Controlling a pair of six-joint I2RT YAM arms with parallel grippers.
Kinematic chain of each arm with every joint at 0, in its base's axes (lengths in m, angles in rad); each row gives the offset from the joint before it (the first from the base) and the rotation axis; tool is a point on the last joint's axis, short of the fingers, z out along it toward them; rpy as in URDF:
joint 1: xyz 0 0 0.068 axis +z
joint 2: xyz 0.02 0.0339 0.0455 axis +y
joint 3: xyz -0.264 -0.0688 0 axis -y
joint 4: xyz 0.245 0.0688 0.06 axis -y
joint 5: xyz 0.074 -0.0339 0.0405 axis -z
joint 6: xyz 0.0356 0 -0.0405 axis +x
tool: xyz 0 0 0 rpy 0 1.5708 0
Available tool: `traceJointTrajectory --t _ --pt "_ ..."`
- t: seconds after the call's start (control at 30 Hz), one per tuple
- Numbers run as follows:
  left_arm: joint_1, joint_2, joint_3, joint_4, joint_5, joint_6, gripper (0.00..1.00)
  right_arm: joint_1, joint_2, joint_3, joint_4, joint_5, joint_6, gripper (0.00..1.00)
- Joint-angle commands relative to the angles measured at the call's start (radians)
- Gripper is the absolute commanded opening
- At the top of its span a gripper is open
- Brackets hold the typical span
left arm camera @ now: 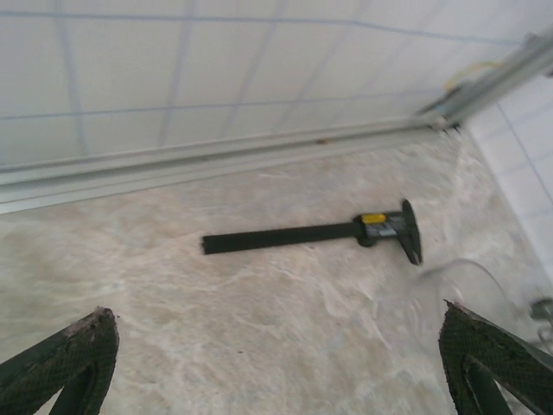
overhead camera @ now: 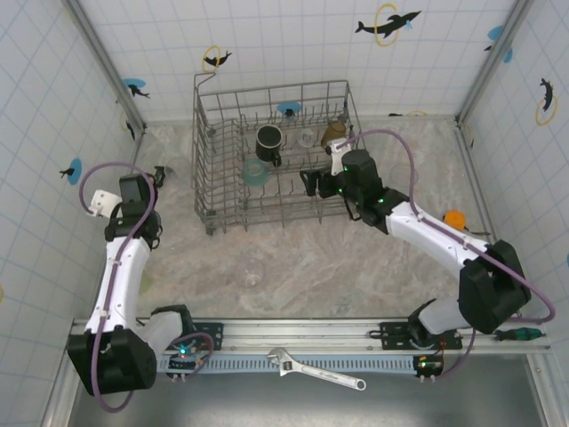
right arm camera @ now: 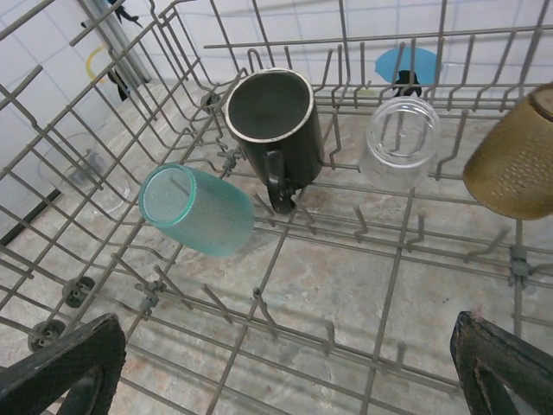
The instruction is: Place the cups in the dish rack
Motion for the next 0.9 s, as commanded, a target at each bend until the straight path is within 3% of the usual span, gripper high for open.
traceJointTrajectory --t 0.0,0.13,0.27,0.87 --pt "-0.004 0.018 0.071 -0.207 -0.121 -0.142 0.97 -0.021 -0.065 -0.049 0.073 -0.027 0.018 1.0" --pt "-0.004 0.115 0.18 -0.456 -0.174 -0.289 0.97 -0.029 -0.091 -0.084 0.086 -0.03 0.029 1.0" --pt "-0.004 0.188 0.236 -0.58 -0.157 -0.317 0.97 -0.029 -0.103 -0.094 0.089 -0.038 0.049 1.0" --pt "0.007 0.113 0.104 -0.546 -0.096 -0.342 0.97 0.038 -0.123 -0.078 0.043 0.028 0.069 1.0"
